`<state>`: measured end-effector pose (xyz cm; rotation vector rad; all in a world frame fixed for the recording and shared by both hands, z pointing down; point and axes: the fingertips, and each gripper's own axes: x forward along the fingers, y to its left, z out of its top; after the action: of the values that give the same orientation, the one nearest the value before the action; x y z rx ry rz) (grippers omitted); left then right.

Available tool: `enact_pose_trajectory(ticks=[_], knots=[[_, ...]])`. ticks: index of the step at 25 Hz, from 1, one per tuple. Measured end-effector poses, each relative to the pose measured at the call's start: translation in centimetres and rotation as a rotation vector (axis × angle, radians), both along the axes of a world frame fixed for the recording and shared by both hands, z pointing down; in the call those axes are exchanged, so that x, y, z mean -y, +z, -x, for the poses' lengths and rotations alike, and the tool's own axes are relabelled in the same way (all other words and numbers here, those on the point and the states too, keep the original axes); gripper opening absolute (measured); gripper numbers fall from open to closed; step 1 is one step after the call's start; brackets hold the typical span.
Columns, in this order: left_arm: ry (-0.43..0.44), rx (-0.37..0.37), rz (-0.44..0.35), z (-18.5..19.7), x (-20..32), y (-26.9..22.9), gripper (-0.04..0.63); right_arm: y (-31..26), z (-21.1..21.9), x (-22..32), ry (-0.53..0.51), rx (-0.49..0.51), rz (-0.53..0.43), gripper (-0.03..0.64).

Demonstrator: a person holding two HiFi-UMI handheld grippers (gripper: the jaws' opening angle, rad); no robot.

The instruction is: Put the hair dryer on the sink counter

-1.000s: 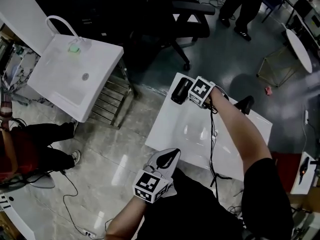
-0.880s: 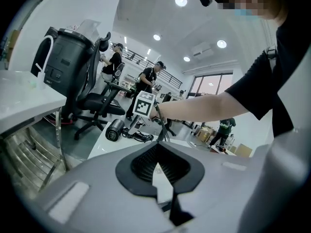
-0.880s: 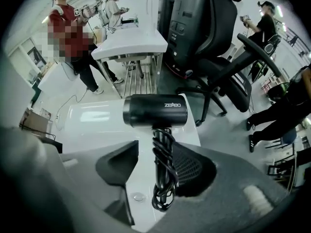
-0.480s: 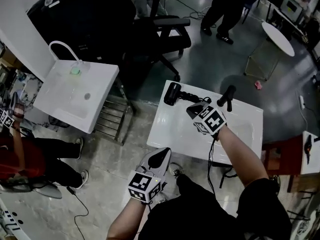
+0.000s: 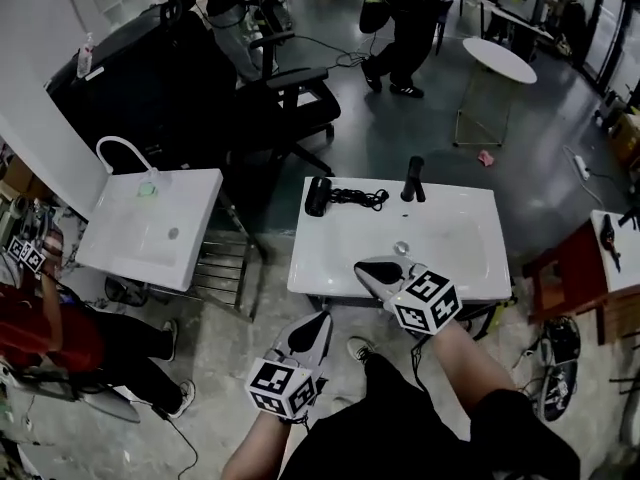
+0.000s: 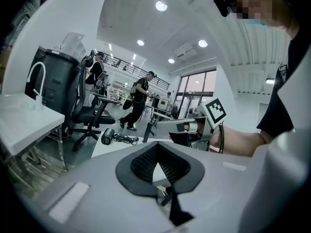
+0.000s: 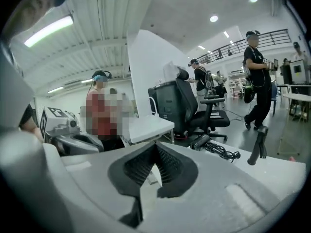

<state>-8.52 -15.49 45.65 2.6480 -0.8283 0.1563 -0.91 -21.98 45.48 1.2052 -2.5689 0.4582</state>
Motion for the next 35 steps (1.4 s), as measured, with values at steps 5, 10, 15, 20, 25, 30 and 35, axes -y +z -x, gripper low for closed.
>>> enact_pose_trajectory(ticks=[5,10,15,20,25,30,35], knots=[[0.037,-0.003,0.0,0.0,-4.5,-0.3,0.003,-1.2,0.0,-6.7,0.066,0.064,-0.018,0.002],[0.087,-0.009,-0.001,-1.2,-7.2,-0.5,0.003,-1.6,-0.8,-11.3,0.139,0.105,-0.02,0.002],[0.108,-0.012,-0.024,-2.8,-8.2,-1.4,0.003,-2.8,-2.4,-13.6,0.208,0.12,-0.056,0.002],[0.098,-0.023,-0.034,-4.8,-8.2,-2.2,0.003,-3.6,-3.8,-15.0,0.233,0.122,-0.078,0.001],[0.073,-0.027,-0.023,-6.7,-8.5,-2.1,0.003,-3.3,-5.6,-16.0,0.235,0.128,-0.077,0.0],[0.044,-0.015,-0.015,-8.3,-9.0,-2.0,0.003,-2.9,-7.6,-16.8,0.226,0.139,-0.063,0.0],[0.021,0.025,-0.046,-9.7,-9.6,-1.8,0.003,-2.6,-9.2,-17.1,0.21,0.148,-0.056,0.0]])
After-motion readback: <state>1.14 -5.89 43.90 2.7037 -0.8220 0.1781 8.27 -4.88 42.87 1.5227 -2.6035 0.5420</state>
